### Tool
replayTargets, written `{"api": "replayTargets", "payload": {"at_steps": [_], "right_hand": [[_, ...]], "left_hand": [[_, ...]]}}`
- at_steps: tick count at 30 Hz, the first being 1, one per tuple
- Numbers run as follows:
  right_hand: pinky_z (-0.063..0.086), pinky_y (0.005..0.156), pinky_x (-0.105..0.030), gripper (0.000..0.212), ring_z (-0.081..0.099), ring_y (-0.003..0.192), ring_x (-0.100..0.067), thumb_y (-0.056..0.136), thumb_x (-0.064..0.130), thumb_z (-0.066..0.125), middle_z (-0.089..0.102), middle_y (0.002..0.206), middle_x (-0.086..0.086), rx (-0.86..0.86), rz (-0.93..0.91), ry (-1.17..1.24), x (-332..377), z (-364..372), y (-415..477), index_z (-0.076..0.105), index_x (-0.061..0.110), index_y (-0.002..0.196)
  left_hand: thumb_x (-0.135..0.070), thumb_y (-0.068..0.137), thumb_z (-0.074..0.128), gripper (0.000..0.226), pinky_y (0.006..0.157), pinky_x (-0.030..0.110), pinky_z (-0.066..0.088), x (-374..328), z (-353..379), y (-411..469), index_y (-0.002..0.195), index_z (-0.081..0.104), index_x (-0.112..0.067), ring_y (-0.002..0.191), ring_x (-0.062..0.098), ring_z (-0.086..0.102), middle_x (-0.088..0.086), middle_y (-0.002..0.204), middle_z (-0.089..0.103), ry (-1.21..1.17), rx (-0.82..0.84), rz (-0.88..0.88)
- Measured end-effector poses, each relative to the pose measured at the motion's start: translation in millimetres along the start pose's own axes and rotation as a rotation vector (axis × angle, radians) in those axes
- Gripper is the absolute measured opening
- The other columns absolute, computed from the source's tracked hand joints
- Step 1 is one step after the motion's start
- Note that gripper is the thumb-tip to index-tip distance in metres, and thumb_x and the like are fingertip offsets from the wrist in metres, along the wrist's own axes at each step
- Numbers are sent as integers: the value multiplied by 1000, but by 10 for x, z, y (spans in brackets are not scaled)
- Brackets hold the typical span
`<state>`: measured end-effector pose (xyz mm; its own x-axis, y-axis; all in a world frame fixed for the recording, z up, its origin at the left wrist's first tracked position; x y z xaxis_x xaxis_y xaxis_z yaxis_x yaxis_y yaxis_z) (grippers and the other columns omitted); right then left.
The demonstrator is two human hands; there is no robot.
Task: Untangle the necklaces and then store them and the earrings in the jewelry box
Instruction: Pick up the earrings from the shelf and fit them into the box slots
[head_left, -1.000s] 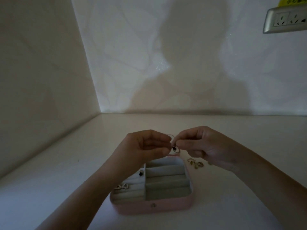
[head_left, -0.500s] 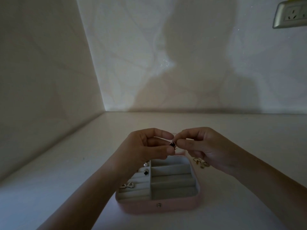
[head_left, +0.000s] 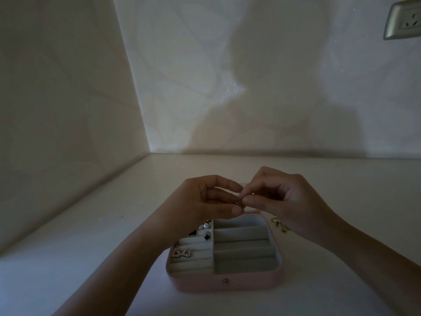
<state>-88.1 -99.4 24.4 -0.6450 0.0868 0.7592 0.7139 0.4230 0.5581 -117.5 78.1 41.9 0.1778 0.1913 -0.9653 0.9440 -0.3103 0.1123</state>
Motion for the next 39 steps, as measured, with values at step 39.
{"api": "replayTargets", "payload": {"at_steps": [39], "right_hand": [[39,59,-18,5,49,64,-9,86,28,59,53,88,12,101,-93,-238,-58,50,-47,62,26,83]], "left_hand": [[-13,94,52,17,50,17,50,158,-46,78,99,65,-4,58,10,61,3,75,60,-293,77,-223]]}}
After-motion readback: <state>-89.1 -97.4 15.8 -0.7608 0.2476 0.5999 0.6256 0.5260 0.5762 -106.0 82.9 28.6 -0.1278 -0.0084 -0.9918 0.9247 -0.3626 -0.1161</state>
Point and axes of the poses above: each hand's wrist, its own y-axis towards the middle knuckle, its own z-axis out of the palm, x = y × z, the point moved 2 cm from there along y, towards the middle knuckle
